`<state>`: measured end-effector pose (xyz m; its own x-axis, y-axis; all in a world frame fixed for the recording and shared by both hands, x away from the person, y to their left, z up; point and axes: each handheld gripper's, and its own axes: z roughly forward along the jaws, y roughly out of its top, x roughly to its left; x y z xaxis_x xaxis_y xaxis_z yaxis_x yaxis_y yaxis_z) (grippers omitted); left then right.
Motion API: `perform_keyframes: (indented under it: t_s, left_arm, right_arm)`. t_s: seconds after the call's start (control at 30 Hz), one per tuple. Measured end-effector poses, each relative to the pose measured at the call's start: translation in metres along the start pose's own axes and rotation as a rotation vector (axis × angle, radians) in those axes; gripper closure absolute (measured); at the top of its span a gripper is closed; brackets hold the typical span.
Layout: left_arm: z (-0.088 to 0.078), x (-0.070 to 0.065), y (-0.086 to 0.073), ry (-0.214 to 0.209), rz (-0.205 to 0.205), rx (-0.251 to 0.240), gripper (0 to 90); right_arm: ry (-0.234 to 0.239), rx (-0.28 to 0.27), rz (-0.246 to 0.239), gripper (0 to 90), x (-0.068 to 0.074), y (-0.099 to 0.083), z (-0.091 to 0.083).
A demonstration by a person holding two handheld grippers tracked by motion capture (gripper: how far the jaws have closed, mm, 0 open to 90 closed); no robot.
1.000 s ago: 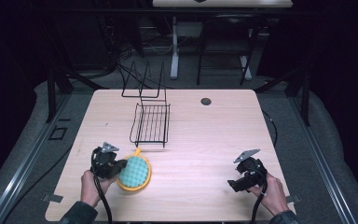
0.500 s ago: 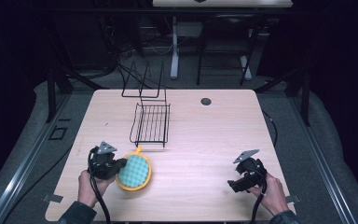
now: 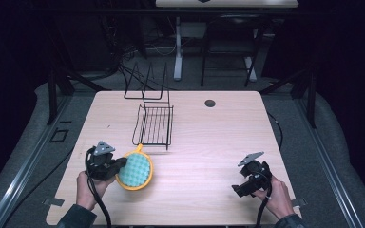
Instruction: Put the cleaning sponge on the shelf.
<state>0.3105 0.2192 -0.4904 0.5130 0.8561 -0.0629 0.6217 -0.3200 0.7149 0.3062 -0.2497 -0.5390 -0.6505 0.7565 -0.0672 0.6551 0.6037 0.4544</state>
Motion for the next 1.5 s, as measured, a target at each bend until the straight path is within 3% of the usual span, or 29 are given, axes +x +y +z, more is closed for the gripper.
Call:
perform_keyframes:
  t_s: [0.47, 1.03, 1.5]
  left_arm:
    - [-0.004, -0.001, 0.010, 0.007, 0.012, -0.043, 88.5]
    - [-0.014, 0.011, 0.020, 0.035, -0.024, -0.106, 88.4]
    - [-0.013, 0.015, 0.030, 0.030, -0.031, -0.131, 88.3]
  right_arm:
    - [0.017, 0.003, 0.016, 2.5, 0.000, 0.000, 0.002]
    - [0.008, -0.011, 0.014, 1.0, 0.002, -0.001, 0.001]
    - [0.000, -0.014, 0.011, 0.0, 0.001, -0.002, 0.000]
